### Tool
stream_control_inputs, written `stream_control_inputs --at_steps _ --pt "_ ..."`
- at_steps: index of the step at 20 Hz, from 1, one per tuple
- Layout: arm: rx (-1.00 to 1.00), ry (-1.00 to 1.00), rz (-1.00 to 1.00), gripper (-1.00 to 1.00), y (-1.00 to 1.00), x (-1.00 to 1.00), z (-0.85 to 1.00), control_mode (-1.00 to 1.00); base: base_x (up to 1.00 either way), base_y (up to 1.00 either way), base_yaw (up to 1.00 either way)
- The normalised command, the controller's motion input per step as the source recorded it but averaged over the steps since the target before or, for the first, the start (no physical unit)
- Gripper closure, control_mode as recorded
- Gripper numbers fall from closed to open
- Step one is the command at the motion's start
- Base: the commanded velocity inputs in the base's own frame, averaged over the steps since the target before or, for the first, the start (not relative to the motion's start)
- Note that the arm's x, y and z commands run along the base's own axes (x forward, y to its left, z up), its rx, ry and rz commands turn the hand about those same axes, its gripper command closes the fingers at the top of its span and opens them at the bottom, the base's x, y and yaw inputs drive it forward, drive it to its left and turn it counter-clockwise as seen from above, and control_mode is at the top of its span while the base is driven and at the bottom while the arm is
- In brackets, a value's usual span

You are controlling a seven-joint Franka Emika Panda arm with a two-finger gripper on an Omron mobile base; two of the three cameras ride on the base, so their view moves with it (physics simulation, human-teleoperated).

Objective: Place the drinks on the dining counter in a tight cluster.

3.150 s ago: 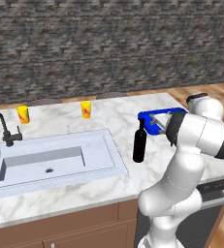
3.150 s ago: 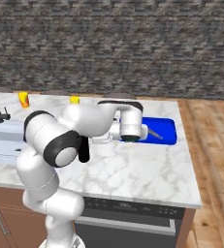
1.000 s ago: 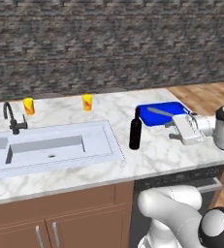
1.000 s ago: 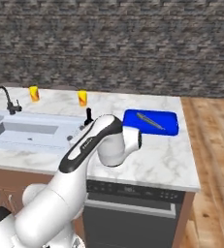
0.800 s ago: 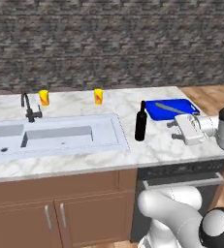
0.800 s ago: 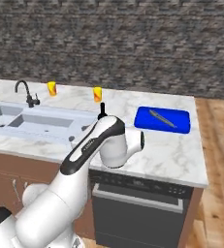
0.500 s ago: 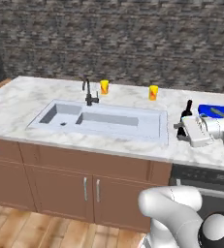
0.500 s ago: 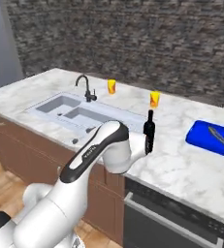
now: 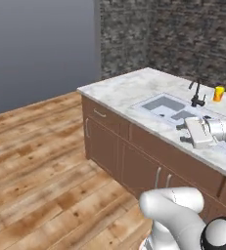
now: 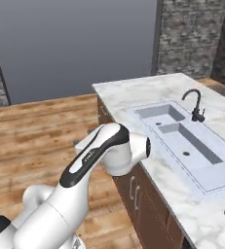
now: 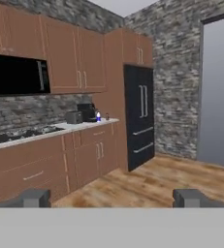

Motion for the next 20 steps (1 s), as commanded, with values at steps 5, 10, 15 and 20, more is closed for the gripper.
stream_control_inputs --at_steps 5,10,15,20 --pt "0.00 0.00 0.00 -1.00 0.00 0.00 0.00 1.00 -0.02 0.02 1.00" --pt "0.00 0.00 0.00 -1.00 0.00 0.00 0.00 1.00 -0.03 0.00 1.00" --pt "0.00 0.00 0.00 -1.00 0.00 0.00 0.00 1.00 -0.01 0.02 1.00" --pt "0.00 0.00 0.00 -1.00 0.00 0.00 0.00 1.00 0.05 0.01 0.93"
